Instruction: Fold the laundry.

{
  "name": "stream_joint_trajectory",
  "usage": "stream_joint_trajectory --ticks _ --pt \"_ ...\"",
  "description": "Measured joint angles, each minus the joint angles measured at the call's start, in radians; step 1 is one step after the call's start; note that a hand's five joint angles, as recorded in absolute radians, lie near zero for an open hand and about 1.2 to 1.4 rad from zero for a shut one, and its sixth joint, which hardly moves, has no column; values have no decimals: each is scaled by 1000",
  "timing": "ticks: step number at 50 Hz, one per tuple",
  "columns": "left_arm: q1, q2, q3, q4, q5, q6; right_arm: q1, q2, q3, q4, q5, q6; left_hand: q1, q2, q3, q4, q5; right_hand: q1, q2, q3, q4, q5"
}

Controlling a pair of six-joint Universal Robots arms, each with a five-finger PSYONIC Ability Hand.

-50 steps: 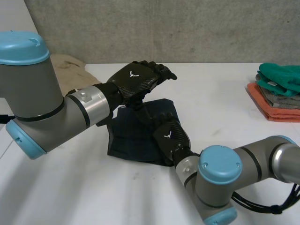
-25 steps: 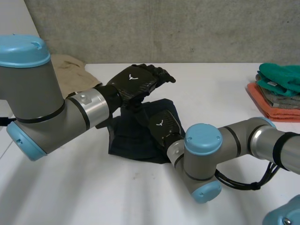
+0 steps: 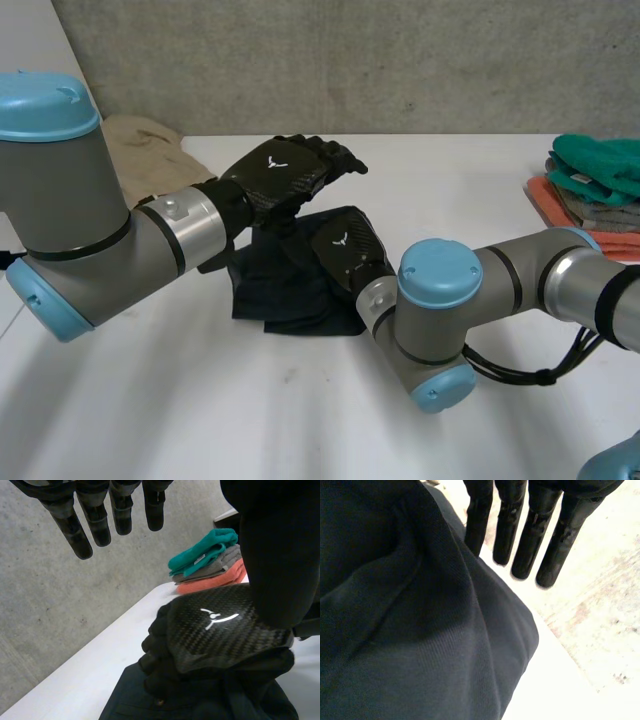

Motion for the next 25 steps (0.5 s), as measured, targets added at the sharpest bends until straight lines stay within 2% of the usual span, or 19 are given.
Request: stream_joint_trajectory --ticks 5,8,17,25 --pt "2 4 -13 0 0 0 -18 -19 45 55 1 18 0 0 0 0 0 -319 -347 -343 -344 -290" --pt "2 5 -22 0 0 0 -35 -42 79 90 0 38 0 0 0 0 0 -380 -424 -415 -405 -344" --pt "2 4 -34 0 1 0 -59 -139 190 122 -24 73 0 0 0 0 0 -392 -426 -426 -408 -346" --pt "2 4 -37 0 2 -1 -58 -120 210 90 -71 54 0 0 0 0 0 -392 -426 -426 -408 -346"
